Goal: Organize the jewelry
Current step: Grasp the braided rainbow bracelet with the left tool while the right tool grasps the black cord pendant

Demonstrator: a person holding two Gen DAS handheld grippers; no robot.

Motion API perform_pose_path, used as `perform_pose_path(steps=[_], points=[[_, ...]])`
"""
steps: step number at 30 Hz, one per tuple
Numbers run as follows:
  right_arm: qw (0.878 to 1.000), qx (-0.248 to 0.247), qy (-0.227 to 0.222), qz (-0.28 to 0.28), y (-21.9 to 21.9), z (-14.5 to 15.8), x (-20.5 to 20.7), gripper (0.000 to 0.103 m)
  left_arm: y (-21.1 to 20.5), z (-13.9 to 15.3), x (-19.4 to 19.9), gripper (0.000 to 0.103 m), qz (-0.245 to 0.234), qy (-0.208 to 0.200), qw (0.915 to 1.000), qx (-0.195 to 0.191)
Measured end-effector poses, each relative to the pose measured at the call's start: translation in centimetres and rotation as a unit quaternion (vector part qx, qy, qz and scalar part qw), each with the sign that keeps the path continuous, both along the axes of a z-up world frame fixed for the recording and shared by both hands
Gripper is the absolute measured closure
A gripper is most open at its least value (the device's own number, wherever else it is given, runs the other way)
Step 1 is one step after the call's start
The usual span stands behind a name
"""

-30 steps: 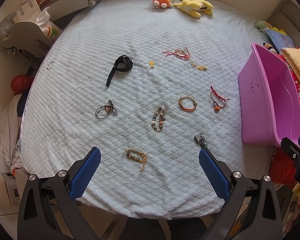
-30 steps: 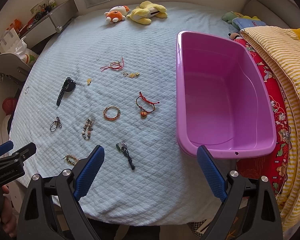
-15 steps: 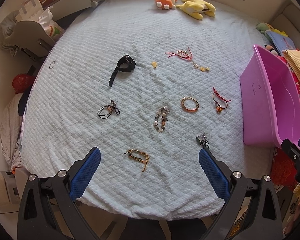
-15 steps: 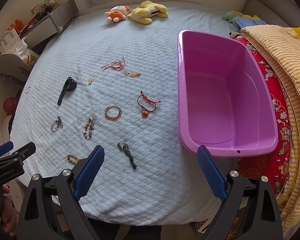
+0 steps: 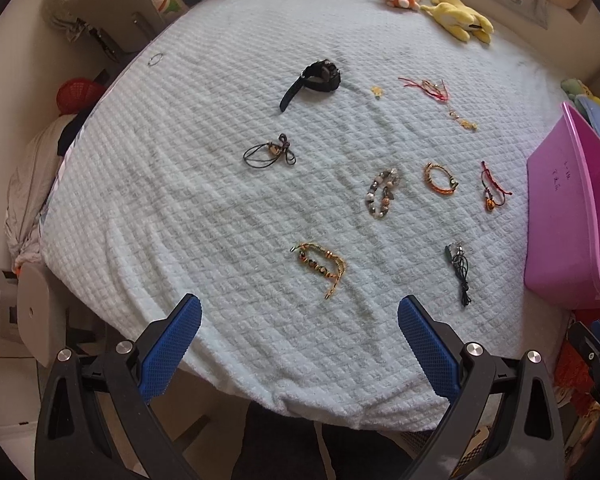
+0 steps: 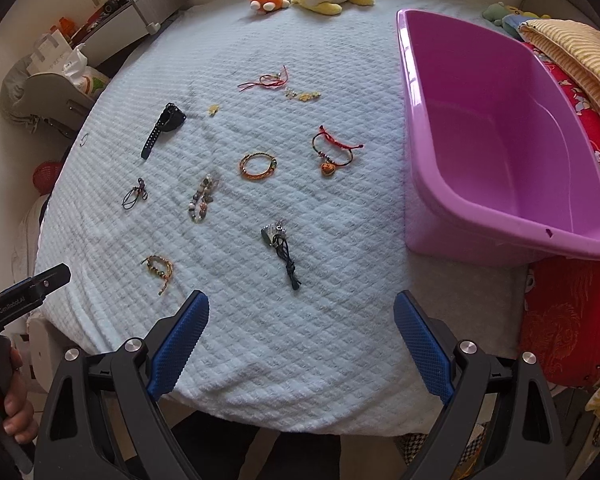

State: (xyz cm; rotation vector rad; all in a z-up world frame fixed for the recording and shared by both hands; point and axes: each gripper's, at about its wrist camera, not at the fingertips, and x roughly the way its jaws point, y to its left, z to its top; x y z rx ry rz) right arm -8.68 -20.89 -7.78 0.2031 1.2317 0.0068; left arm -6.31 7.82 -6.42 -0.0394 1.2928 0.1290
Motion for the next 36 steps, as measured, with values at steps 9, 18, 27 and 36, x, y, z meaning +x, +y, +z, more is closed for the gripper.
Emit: perform_pose_path(steps=[9, 18, 27, 36], points=[[0.999, 0.0, -0.019, 0.039, 1.5, -6.2, -0.1, 0.014, -0.3, -7.2, -2.5, 0.006, 0.024, -0.012, 0.9996, 0.002], [0.998, -0.014, -0.04, 0.042, 2.5, -12.9, 2.8, 0.014, -1.2, -13.1, 0.3, 0.007, 0.02, -0.054, 0.9982, -0.015], [0.989, -0.075, -0.093, 0.083, 4.7, -16.5, 5.5, 0.014, -1.4, -17.9, 1.9, 0.007, 0.014, -0.072, 0.9973, -0.007], [0.987, -0.086, -0.097, 0.094, 5.4, -18.3, 5.9, 0.015, -1.8, -19.5, 2.2, 0.006, -0.005, -0.089, 0.9959, 0.01]])
